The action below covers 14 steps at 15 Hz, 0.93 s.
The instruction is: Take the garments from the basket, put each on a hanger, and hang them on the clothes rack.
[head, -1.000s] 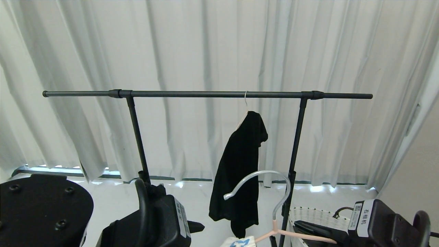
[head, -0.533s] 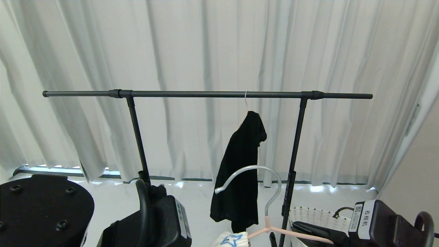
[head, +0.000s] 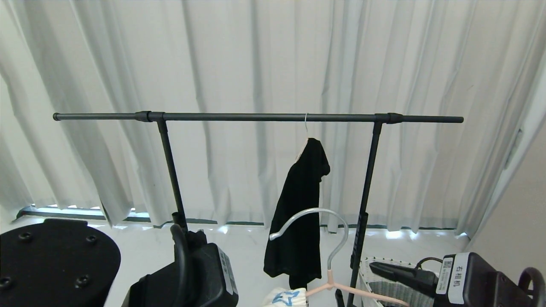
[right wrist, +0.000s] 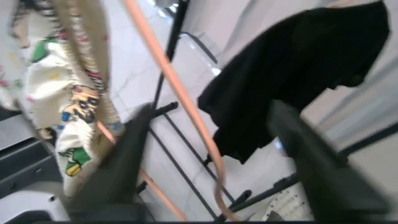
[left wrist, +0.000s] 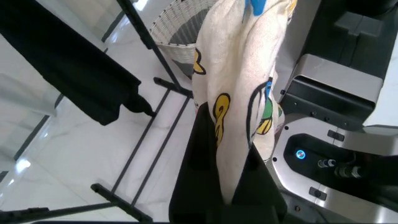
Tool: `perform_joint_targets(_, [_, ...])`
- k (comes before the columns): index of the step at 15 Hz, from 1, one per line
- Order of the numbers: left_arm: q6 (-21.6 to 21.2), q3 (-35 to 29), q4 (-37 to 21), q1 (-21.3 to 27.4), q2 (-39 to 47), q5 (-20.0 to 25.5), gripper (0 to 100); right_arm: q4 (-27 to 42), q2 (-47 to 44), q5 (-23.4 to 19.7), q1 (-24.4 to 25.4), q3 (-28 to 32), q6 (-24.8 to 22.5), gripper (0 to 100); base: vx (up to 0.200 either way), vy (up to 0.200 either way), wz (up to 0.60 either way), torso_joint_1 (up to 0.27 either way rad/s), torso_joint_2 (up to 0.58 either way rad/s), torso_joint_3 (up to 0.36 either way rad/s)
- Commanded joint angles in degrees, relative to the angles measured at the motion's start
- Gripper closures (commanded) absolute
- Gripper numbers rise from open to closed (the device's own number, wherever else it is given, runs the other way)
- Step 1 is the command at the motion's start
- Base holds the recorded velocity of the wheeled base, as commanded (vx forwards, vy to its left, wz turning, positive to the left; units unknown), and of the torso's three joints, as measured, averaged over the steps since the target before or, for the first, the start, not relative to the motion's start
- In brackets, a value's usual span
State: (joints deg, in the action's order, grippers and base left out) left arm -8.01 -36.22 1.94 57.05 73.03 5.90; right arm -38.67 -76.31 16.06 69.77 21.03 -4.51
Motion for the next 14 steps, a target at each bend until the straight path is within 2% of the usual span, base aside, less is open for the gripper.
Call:
perform_joint_targets(1, [0.01, 0.45, 0.08, -0.01, 0.0, -1.07, 100, 0.08, 0.64, -0.06, -2.79, -0.02, -0.06, 0, 0.0, 0.0, 0.0, 0.0, 0.0, 0.0])
perform_joint_targets(5, [0.01, 3.35, 0.08, -1.86, -0.17, -8.01, 100, 0.17, 1.96, -0.94, -4.9, -0.29, -0.06, 0, 0.0, 0.0, 0.0, 0.0, 0.0, 0.0])
perform_joint_targets(7, [0.1, 3.35, 0.08, -4.23, 0.09, -11.35, 100, 0.17, 1.87, -3.05, -5.08, -0.2, -0.06, 0, 0.0, 0.0, 0.0, 0.0, 0.0, 0.0])
perform_joint_targets(9, [0.36, 2.73, 0.79, -7.83, -0.44, -12.23, 100, 0.35, 1.87, -4.98, -6.22, -0.11, 0.12, 0, 0.0, 0.0, 0.0, 0.0, 0.0, 0.0])
perform_joint_targets(10, [0.45, 2.12, 3.86, -9.24, -0.61, -12.23, 100, 0.61, 1.52, -5.68, -7.1, -0.02, 0.47, 0, 0.0, 0.0, 0.0, 0.0, 0.0, 0.0])
perform_joint_targets(11, [0.45, 1.24, 8.34, -9.85, -0.44, -12.4, 100, 0.79, 0.2, -6.12, -8.16, 0.33, 1.79, 0, 0.0, 0.0, 0.0, 0.0, 0.0, 0.0])
perform_joint_targets(12, [0.45, 0.97, 10.01, -9.94, -0.35, -12.49, 100, 0.79, -0.77, -6.21, -8.51, 1.03, 3.37, 0, 0.0, 0.0, 0.0, 0.0, 0.0, 0.0])
perform_joint_targets(14, [0.45, 0.8, 11.86, -13.9, 0.09, -15.57, 100, 2.28, -6.04, -6.21, -8.86, 7.1, 13.12, 0, 0.0, 0.0, 0.0, 0.0, 0.0, 0.0])
